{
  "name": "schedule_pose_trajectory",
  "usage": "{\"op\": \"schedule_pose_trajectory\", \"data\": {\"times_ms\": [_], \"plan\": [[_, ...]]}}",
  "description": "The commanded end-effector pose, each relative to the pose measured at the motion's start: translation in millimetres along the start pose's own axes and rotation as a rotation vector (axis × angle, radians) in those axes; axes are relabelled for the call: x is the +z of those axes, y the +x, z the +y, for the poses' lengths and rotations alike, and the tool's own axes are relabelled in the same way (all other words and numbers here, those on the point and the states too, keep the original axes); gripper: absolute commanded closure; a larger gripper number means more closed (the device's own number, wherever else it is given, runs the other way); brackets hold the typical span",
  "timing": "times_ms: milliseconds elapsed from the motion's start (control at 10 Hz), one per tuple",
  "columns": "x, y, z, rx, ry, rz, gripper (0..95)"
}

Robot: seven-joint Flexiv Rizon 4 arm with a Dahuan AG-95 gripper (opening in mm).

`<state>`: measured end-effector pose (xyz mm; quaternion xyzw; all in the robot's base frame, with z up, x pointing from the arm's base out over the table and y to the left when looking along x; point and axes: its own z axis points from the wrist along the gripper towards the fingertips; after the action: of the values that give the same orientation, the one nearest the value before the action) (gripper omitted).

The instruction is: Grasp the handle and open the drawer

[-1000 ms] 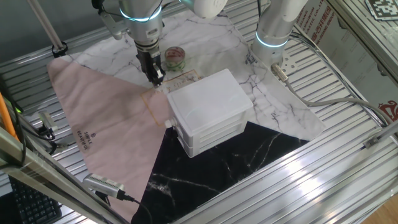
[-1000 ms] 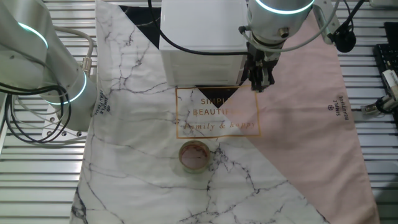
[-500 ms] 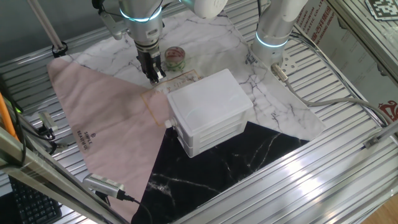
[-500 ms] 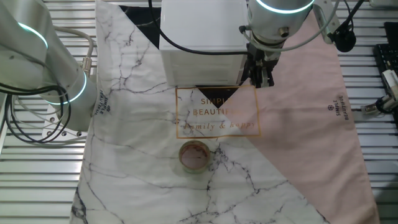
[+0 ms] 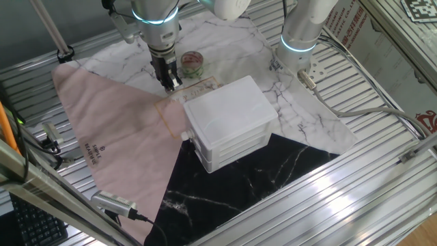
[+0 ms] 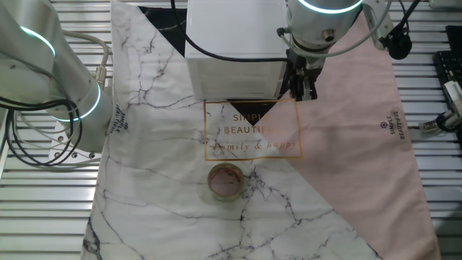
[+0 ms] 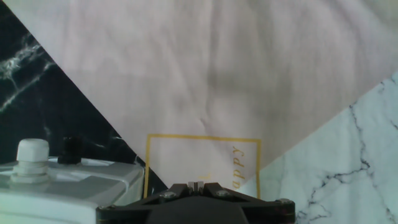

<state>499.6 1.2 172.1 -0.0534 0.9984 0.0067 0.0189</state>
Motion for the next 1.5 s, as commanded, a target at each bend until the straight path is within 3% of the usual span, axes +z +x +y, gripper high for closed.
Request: {"op": "schedule_pose_trajectory", "data": {"times_ms": [100, 1500], "plan": [[-0.5, 0.6, 0.3, 0.011, 0.001, 0.003, 95.0], [-5.5, -0.4, 2.8, 0.031, -0.006, 0.023, 95.0]]}}
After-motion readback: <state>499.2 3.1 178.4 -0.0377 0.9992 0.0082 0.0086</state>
